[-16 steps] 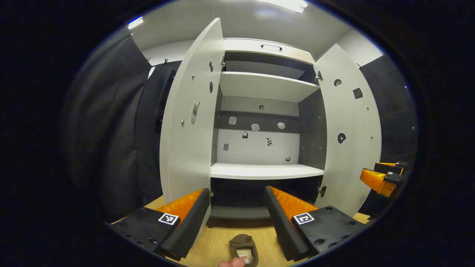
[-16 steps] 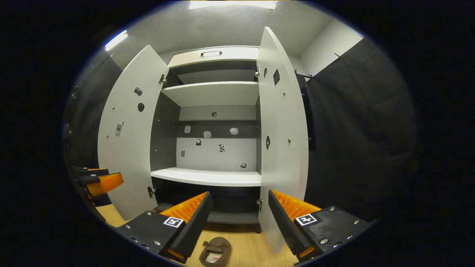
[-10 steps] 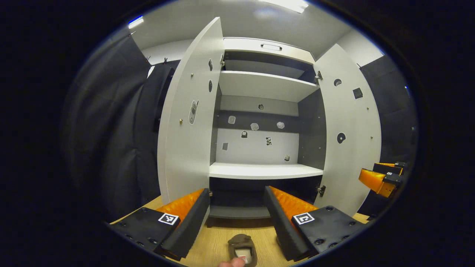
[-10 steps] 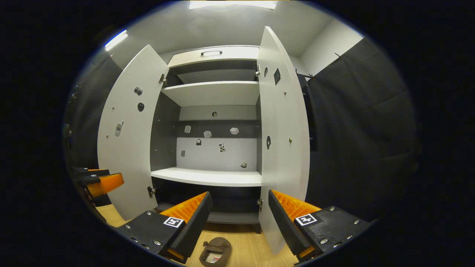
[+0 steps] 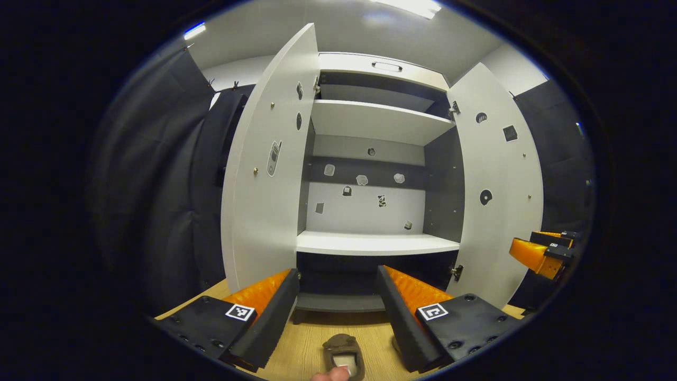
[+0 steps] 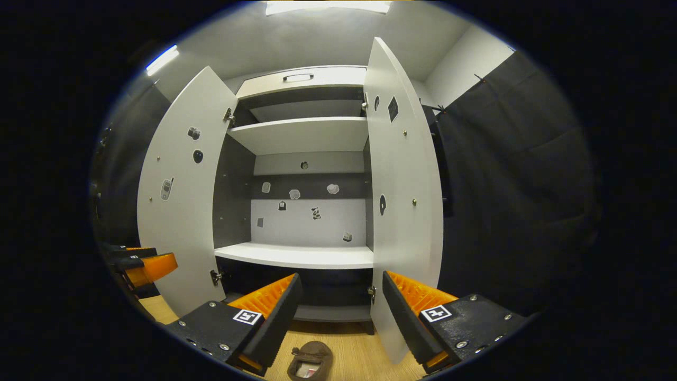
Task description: Grab one shoe with the right hand and put it into the shoe cabinet, grab the other shoe with the left hand and put it into the shoe cabinet; then close the right door with the right hand and the left door with the left hand.
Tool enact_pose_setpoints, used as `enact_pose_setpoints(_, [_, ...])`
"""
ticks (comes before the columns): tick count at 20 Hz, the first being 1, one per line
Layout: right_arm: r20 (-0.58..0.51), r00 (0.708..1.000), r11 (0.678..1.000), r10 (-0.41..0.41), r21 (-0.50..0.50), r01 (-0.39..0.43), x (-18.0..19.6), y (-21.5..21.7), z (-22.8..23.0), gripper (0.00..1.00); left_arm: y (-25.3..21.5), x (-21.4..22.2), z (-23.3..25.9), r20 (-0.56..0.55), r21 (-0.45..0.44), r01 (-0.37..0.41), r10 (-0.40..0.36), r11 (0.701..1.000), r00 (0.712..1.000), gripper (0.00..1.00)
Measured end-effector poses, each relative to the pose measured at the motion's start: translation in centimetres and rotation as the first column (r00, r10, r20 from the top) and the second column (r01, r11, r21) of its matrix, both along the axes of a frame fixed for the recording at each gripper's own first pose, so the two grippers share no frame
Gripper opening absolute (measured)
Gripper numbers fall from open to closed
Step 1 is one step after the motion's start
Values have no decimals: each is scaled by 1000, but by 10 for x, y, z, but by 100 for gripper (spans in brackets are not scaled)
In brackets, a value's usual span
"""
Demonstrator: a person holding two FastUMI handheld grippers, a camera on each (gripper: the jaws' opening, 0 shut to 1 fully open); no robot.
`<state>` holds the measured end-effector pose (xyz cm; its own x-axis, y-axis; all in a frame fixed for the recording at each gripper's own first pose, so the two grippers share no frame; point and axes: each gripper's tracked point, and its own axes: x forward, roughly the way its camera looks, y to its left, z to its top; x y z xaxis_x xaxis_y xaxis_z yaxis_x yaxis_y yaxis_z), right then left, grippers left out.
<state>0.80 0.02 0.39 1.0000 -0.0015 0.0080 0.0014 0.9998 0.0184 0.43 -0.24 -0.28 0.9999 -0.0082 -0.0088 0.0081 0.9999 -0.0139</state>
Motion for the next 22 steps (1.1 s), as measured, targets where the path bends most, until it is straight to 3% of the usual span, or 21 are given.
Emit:
enact_pose_setpoints(12, [96,995,999,11,-44,-7,19,0,36,93,7,1,5,6,3,-13,13,1000,1000,96])
enact_pose_setpoints(13, [84,996,999,18,-46,-14,22,3,32,97,7,1,4,5,4,-13,13,1000,1000,99])
enact_pose_setpoints(14, [67,997,999,24,-48,-21,25,5,25,93,8,0,4,5,7,-15,15,1000,1000,96])
enact_pose_setpoints(19, [-80,994,996,73,-49,-77,41,23,-43,93,13,0,4,5,13,-29,29,999,1000,96])
enact_pose_setpoints(20, [-123,989,995,81,-49,-88,42,26,-63,94,14,-1,4,4,14,-32,32,999,999,99])
enact_pose_setpoints(22, [-230,968,992,100,-49,-114,42,33,-111,94,16,-2,3,2,13,-35,35,999,999,96])
